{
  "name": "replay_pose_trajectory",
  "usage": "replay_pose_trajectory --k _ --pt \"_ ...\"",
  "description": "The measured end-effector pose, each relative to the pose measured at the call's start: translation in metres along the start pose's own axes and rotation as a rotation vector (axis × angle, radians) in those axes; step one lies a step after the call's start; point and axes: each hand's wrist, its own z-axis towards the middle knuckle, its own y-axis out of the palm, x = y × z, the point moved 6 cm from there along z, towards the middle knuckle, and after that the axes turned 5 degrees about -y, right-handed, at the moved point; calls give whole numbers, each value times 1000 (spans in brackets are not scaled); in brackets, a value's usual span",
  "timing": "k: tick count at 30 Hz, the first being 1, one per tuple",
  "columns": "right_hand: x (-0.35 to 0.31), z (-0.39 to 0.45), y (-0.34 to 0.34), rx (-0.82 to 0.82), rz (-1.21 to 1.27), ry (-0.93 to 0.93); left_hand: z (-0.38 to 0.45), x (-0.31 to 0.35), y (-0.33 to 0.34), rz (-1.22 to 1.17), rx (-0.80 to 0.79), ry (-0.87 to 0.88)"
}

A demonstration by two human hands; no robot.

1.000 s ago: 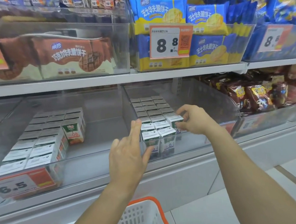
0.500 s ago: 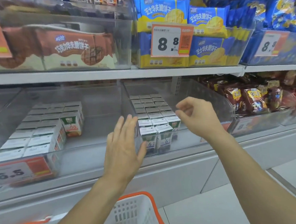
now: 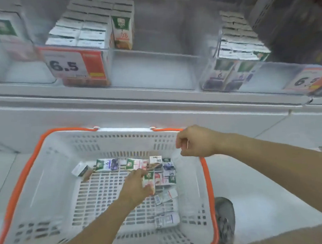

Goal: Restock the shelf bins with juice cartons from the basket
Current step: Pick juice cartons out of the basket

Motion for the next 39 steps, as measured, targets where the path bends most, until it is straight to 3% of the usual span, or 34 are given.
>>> replay_pose_trajectory --k 5,15,23,30,34,39 --pt "10 39 82 -181 -32 64 7 -27 20 -99 -36 -160" --pt "47 80 178 -2 40 263 21 -51 33 -268 22 -358" --pt "46 87 186 112 -64 232 23 -61 45 -484 -7 -529" --pt "41 66 161 110 107 258 14 -72 42 -820 -267 -791" --pt "27 42 128 172 145 212 -2 -57 22 -981 -426 -695" --pt "-16 15 62 250 143 54 -24 -11 -11 -1264 -455 -490"
